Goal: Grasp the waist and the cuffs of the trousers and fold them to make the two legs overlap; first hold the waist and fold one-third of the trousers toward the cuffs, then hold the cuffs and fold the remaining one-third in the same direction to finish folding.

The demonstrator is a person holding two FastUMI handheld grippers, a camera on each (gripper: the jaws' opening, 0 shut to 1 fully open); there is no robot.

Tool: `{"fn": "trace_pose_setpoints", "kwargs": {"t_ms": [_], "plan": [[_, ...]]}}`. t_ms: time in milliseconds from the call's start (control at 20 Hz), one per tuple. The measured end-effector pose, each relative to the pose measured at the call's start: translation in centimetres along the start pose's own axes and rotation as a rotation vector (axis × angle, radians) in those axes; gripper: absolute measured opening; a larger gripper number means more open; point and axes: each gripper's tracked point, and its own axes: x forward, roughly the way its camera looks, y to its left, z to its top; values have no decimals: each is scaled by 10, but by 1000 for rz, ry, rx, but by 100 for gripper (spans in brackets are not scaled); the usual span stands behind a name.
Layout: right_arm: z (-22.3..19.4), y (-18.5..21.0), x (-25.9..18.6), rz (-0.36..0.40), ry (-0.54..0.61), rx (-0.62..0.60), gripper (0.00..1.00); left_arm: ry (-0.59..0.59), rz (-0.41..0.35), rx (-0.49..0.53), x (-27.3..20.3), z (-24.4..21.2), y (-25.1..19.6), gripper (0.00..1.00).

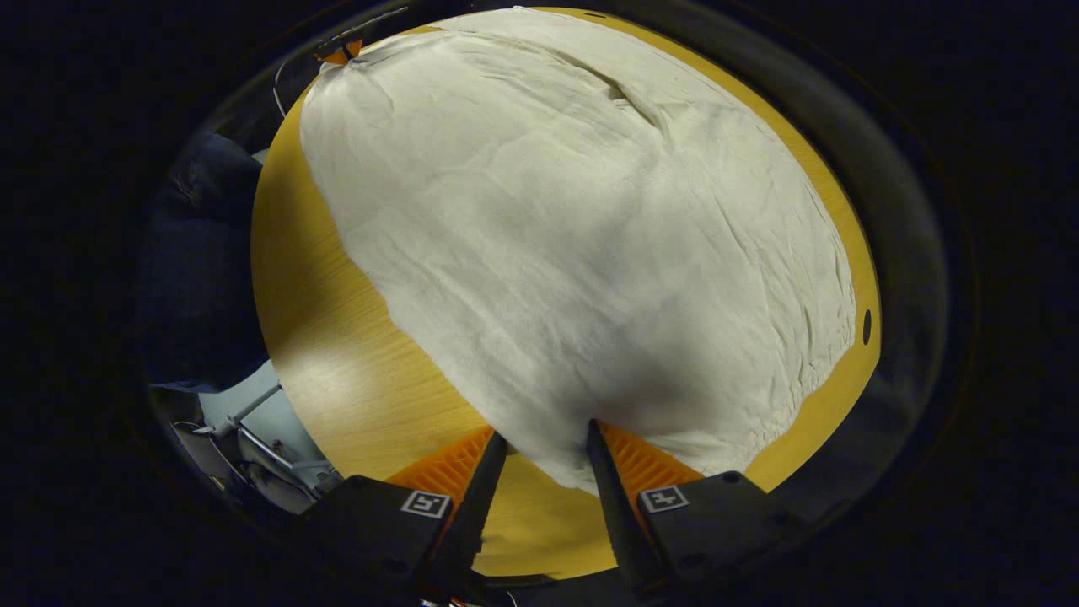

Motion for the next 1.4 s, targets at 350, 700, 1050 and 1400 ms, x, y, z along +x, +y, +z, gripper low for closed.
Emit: {"fn": "trace_pose_setpoints", "kwargs": {"t_ms": [350, 700, 1050, 1400], "plan": [[0, -16, -2, -107, -15, 55, 8, -17, 32, 1, 0, 0, -1, 0], [-1, -21, -6, -182, -81, 199, 4, -86, 63, -142, -1, 0, 3, 0], [15, -37, -45, -375, -287, 531, 4, -355, 182, -597, -18, 23, 30, 0], [61, -84, -89, -516, -542, 856, 0, -679, 346, -967, -84, 82, 153, 0]]}}
